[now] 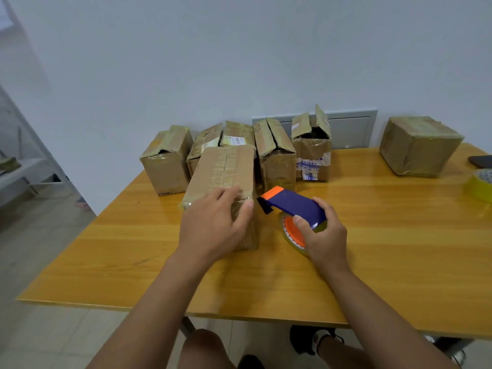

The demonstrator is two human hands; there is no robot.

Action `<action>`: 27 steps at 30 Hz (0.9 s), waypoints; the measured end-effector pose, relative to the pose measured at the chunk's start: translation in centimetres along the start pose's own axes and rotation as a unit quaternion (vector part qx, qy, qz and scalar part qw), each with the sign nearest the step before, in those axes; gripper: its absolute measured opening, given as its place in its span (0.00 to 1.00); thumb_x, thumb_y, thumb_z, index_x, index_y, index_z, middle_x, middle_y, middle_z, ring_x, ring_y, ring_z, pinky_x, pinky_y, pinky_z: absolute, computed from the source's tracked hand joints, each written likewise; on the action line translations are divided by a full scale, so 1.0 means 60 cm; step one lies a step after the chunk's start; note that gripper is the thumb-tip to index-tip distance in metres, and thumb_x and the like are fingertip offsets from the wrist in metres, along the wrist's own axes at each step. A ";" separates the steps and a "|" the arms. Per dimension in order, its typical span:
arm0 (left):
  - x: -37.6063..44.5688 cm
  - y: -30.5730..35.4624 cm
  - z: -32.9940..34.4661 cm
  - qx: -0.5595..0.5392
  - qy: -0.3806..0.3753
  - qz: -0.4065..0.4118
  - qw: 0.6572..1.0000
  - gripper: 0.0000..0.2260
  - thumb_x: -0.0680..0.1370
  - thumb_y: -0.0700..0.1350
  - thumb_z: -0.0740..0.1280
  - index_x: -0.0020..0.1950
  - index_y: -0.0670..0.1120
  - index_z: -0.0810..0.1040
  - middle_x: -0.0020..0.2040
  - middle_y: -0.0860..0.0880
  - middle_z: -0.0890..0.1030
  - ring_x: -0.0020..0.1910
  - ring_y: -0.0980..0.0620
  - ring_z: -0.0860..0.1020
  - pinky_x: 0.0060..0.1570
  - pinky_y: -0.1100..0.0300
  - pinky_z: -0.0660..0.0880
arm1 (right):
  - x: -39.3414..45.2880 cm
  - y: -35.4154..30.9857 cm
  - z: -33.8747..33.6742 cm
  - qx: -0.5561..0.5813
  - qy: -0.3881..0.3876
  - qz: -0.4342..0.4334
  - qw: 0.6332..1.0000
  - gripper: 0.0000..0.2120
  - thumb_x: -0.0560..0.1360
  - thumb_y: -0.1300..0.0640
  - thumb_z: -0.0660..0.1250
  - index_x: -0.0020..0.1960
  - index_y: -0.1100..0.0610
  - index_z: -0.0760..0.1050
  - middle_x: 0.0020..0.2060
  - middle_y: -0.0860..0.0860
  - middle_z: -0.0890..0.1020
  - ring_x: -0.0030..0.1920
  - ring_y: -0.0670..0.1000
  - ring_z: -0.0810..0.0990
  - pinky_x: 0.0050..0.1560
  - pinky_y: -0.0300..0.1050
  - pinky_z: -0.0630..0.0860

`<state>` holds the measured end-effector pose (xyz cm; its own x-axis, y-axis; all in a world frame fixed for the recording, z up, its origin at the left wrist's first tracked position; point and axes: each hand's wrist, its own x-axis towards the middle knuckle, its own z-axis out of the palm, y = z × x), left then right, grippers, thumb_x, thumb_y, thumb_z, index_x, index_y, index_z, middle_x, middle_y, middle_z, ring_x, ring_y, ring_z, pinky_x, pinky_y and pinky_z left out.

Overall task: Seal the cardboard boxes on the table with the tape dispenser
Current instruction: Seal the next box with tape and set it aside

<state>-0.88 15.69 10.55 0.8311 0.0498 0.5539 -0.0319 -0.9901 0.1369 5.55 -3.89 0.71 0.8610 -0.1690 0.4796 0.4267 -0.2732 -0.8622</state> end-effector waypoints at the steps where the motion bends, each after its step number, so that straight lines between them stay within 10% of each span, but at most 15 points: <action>1: 0.008 -0.008 -0.005 -0.019 -0.006 -0.001 1.000 0.22 0.82 0.60 0.52 0.72 0.54 0.71 0.64 0.53 0.78 0.61 0.52 0.75 0.45 0.58 0.68 | 0.000 -0.001 0.000 0.003 -0.001 0.004 1.000 0.28 0.70 0.47 0.71 0.67 0.55 0.72 0.53 0.45 0.76 0.53 0.31 0.74 0.45 0.27 0.72; 7: 0.016 -0.047 0.032 -0.012 0.032 0.067 0.997 0.19 0.83 0.57 0.51 0.62 0.52 0.78 0.48 0.53 0.75 0.49 0.51 0.72 0.45 0.58 0.62 | 0.000 -0.002 0.000 0.004 -0.007 0.002 1.000 0.30 0.69 0.44 0.68 0.68 0.55 0.71 0.54 0.46 0.75 0.52 0.32 0.74 0.43 0.23 0.71; 27: -0.002 -0.035 0.093 0.049 0.181 0.061 0.980 0.23 0.77 0.63 0.63 0.60 0.46 0.80 0.52 0.47 0.79 0.52 0.49 0.72 0.50 0.53 0.65 | -0.002 0.003 -0.001 0.009 -0.011 0.000 1.000 0.30 0.70 0.44 0.68 0.68 0.54 0.70 0.55 0.45 0.75 0.53 0.31 0.73 0.43 0.24 0.72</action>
<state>2.20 17.04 5.60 0.5727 -0.0437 0.8186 -0.0499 -0.9986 -0.0184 5.53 -4.01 0.50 0.8666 -0.1487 0.4763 0.4317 -0.2555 -0.8651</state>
